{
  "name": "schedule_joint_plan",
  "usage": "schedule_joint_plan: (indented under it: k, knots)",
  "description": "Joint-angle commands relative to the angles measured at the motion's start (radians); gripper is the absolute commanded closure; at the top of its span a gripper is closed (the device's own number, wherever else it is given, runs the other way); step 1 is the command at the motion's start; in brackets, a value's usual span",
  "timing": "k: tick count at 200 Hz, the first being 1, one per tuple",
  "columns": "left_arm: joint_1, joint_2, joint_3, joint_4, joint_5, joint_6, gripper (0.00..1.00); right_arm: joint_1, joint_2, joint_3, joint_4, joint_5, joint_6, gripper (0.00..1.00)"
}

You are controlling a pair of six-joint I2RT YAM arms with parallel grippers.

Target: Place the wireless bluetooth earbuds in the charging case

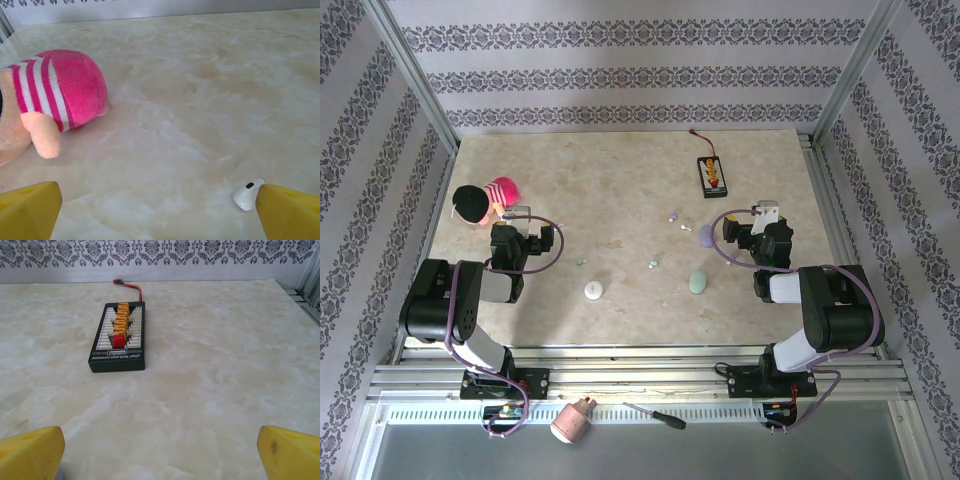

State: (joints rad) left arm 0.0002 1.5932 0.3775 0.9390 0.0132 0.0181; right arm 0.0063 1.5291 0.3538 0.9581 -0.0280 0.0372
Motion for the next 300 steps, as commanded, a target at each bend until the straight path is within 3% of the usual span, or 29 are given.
schedule_joint_plan:
  k: [1,25,68,109,134,170,226,250,300]
  knots:
    - [-0.003,-0.032,-0.010,0.023,0.000,-0.005,0.01,-0.005,-0.019,-0.004,0.038,-0.037,-0.014,0.02]
    - [-0.015,-0.130,-0.020,-0.047,-0.031,-0.002,0.01,-0.003,-0.141,-0.041,-0.028,-0.081,-0.034,0.02]
    - [-0.116,-0.314,0.029,-0.260,-0.087,0.066,0.01,0.046,-0.387,-0.047,-0.205,-0.096,-0.023,0.02]
    - [-0.286,-0.421,0.118,-0.462,-0.096,0.112,0.01,0.116,-0.526,0.050,-0.408,-0.201,0.083,0.02]
    - [-0.389,-0.457,0.159,-0.594,-0.094,0.099,0.01,0.183,-0.539,0.103,-0.482,-0.206,0.241,0.02]
    - [-0.480,-0.526,0.195,-0.837,-0.110,-0.034,0.01,0.344,-0.516,0.183,-0.637,-0.221,0.307,0.02]
    - [-0.482,-0.644,0.232,-1.184,-0.187,-0.409,0.01,0.603,-0.393,0.238,-0.699,-0.387,0.075,0.02]
    - [-0.462,-0.632,0.239,-1.248,-0.160,-0.512,0.01,0.676,-0.304,0.282,-0.719,-0.403,-0.010,0.02]
    - [-0.352,-0.619,0.235,-1.256,-0.102,-0.610,0.01,0.825,-0.086,0.408,-0.712,-0.150,0.096,0.02]
